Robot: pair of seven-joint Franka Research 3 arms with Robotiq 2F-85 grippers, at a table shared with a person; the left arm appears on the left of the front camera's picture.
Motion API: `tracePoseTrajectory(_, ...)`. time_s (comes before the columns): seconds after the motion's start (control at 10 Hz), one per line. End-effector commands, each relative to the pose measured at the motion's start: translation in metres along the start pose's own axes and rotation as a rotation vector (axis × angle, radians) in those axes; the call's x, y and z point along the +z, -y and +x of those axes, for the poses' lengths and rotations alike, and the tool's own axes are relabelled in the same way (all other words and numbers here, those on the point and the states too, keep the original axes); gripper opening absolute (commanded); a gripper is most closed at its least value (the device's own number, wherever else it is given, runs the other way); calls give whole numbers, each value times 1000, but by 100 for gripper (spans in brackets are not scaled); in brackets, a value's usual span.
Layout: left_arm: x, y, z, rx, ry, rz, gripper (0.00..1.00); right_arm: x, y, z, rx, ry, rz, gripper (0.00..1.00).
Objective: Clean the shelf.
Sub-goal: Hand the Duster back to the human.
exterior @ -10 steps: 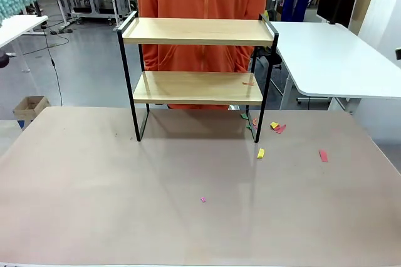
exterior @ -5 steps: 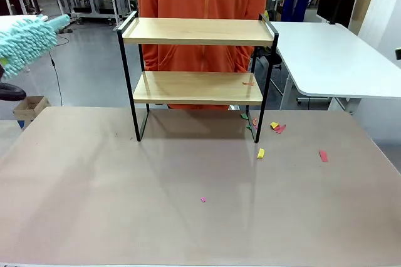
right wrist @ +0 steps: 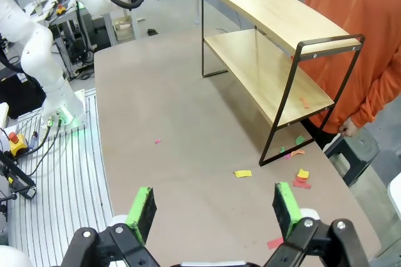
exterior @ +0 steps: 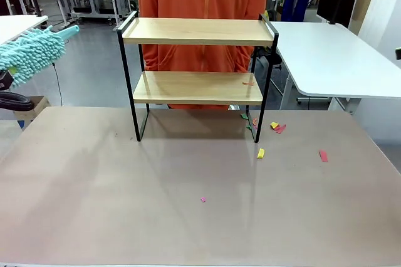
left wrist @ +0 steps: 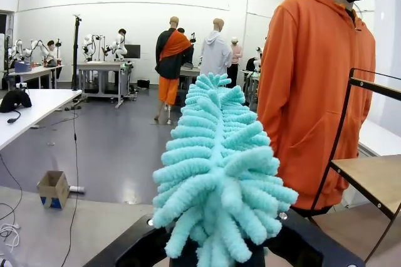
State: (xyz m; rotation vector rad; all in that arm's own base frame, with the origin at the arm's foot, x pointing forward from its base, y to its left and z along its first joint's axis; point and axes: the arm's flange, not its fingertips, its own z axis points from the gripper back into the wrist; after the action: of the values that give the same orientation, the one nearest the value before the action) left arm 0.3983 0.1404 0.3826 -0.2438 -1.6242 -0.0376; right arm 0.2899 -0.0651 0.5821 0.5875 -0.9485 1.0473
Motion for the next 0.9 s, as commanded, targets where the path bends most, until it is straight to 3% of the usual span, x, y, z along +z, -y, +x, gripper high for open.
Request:
tracePoseTrajectory(0.0, 1, 1, 8, -14, 7, 2, 18, 0, 1, 1, 15, 24, 0, 100)
tracePoseTrajectory(0.8, 1, 1, 8, -14, 7, 2, 18, 0, 1, 1, 15, 24, 0, 100)
